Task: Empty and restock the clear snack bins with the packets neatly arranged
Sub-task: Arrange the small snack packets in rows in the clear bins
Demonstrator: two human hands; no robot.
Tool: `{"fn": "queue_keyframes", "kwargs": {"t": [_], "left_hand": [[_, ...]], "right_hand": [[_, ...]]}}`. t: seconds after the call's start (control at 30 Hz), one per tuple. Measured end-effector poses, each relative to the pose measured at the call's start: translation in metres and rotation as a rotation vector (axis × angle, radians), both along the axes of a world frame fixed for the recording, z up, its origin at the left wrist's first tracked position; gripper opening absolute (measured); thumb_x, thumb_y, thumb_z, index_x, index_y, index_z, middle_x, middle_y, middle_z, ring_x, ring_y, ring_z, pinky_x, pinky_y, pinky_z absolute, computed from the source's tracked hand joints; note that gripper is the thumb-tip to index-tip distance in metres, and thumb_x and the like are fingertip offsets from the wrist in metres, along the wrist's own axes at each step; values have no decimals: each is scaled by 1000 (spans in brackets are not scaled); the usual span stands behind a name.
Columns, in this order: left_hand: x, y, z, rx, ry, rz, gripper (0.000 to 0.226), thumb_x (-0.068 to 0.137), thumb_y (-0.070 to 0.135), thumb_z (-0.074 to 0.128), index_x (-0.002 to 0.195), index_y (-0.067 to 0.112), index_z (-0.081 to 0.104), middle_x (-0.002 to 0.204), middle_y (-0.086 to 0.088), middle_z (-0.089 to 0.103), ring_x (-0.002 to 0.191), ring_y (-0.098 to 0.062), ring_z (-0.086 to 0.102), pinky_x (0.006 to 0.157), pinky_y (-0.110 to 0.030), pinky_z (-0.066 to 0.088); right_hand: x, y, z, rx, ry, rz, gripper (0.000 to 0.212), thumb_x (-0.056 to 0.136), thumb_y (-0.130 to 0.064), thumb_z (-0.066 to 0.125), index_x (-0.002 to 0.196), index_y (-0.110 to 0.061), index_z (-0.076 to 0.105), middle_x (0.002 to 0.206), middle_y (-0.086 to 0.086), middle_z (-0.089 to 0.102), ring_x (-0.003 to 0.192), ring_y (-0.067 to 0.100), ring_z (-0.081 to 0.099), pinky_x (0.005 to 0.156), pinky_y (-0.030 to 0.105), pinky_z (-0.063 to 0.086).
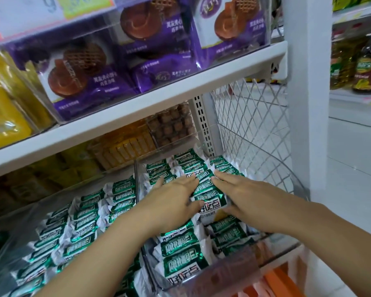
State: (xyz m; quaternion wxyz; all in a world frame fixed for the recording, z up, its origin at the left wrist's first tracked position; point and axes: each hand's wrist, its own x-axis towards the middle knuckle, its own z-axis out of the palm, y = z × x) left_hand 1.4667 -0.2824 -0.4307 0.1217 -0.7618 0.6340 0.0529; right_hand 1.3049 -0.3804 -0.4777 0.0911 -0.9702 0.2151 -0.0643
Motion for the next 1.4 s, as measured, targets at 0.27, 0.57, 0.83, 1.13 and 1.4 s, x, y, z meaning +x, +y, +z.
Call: {"fn": "queue_keyframes", "kwargs": {"t": [0.27, 0.57, 0.83, 1.13, 1.4], "left_hand": [[-4, 2, 2, 103, -118, 54, 65, 101, 50, 18, 152, 21, -11, 158, 8, -17, 145, -12, -20, 114, -50, -15], [-8, 24, 17, -79, 11, 130, 59, 102, 46, 20, 153, 27, -2, 160, 8, -14, 147, -12, -10, 115, -48, -11], [-21, 126, 3, -335, -20, 183, 55, 99, 48, 10, 151, 34, 18, 160, 13, 9, 147, -10, 5, 117, -45, -6], [-28, 151, -8, -277, 48, 180, 53, 104, 38, 21, 153, 29, 3, 160, 9, -13, 148, -15, 3, 116, -50, -5], [-11, 150, 2, -366, 184, 111, 45, 105, 31, 26, 149, 32, 25, 159, 13, 12, 144, -10, 19, 118, -46, 2]], "right_hand": [[20, 0, 4, -6, 85, 26, 76, 99, -35, 45, 153, -18, -5, 159, -1, -19, 147, 17, -12, 120, 43, 8], [4, 15, 26, -49, -68, -13, 75, 97, -45, 45, 153, -26, -1, 160, -5, -9, 147, 16, -2, 120, 36, 6], [-14, 122, 31, -95, 108, 136, 68, 98, -53, 22, 152, -23, -7, 156, -2, -25, 145, 20, -21, 119, 41, -7], [0, 133, 22, -14, 266, 22, 76, 96, -59, 28, 153, -21, -6, 159, 0, -16, 145, 19, -19, 117, 46, -10], [48, 81, 66, 17, 92, -161, 62, 102, -44, 25, 153, -17, 1, 161, 3, -3, 148, 21, -3, 119, 48, 2]]}}
